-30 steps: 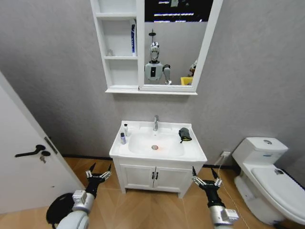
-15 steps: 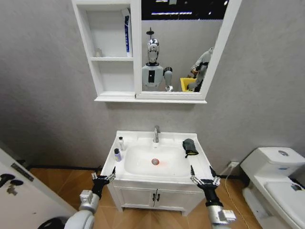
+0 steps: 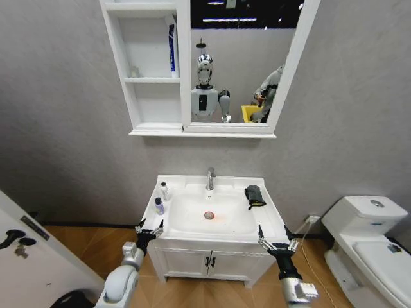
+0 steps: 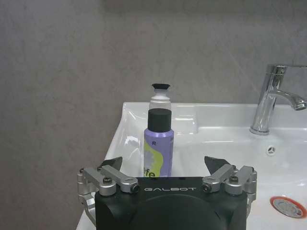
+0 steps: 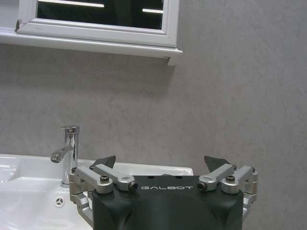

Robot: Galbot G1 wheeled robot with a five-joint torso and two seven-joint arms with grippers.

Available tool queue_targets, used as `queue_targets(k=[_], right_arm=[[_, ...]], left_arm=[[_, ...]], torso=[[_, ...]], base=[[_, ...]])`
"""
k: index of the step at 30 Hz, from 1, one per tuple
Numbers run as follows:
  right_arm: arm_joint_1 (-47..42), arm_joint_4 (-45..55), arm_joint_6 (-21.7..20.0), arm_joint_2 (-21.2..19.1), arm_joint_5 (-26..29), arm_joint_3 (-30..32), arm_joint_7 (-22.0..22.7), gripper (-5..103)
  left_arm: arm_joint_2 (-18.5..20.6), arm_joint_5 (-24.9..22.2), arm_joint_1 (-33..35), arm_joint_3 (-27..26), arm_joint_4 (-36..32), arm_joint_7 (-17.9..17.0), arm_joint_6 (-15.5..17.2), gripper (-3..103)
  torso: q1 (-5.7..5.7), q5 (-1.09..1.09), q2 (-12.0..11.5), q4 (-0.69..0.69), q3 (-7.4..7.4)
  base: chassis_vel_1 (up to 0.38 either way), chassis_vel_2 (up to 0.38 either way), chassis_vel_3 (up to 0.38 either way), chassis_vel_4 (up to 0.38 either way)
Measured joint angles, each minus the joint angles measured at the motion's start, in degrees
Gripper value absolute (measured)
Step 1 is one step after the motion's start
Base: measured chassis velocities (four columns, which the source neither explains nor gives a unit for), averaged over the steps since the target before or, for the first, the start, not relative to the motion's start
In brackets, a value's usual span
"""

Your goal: Move facial cleanser and shampoo from washbasin to cabinet, then wipe washbasin with towel.

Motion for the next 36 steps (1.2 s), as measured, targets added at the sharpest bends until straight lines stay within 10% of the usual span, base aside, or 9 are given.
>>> queue_targets(k=[20,36], right_arm=[[0.6,-2.36,-0.4,0.64,-1.09,0.66,0.9,100],[0.4,-2.65,-0.59,0.5,-1.32,0.9,1.71,100]], left_arm=[[-0.46,2.38,-10.37,2.82,10.34,-0.21,-0.08,93],[-0.34,0.74,-10.92,3.02,11.02,-0.03,1.12,42]], torso=[[-0.02,-0.01,0.0,0.01,0.0],[-0.02,-0.01,0.0,0.01,0.0]], base=[[0.0,0.0,0.0,0.0],[0.0,0.0,0.0,0.0]])
